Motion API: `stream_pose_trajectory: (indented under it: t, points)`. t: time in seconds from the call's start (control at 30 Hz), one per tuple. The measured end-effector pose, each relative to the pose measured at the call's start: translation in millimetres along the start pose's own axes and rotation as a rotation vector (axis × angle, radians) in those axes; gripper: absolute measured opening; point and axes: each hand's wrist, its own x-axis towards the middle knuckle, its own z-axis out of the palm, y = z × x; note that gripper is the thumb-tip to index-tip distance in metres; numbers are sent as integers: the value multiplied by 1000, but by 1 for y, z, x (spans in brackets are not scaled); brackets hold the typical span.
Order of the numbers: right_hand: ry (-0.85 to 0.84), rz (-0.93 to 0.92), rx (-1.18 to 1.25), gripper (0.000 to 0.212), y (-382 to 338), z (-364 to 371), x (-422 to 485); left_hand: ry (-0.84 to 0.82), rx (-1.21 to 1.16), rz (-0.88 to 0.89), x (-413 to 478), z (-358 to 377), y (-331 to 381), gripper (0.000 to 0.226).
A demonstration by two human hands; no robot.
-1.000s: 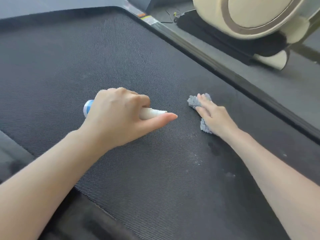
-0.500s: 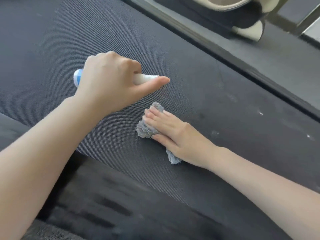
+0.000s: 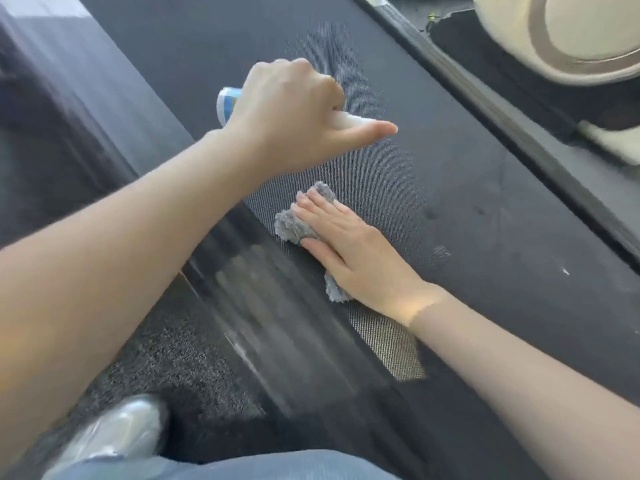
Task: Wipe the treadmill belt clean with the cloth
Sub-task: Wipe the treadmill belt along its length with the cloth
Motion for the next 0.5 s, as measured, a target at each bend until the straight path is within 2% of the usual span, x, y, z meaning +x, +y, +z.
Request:
stream_pose_trajectory:
  t: [0.13, 0.3, 0.43, 0.5]
  points:
    - [-7, -63, -19, 44, -5, 0, -10, 12, 74, -37, -15, -22, 19, 80]
    - [-147, -61, -64, 46, -12, -10, -16, 18, 108, -84, -25, -48, 40, 85]
    - [-230, -39, -59, 48, -13, -21, -24, -62, 149, -24, -21, -52, 50, 92]
    - [-210, -40, -63, 48, -9, -19, -31, -70, 165, -1, -15, -48, 52, 91]
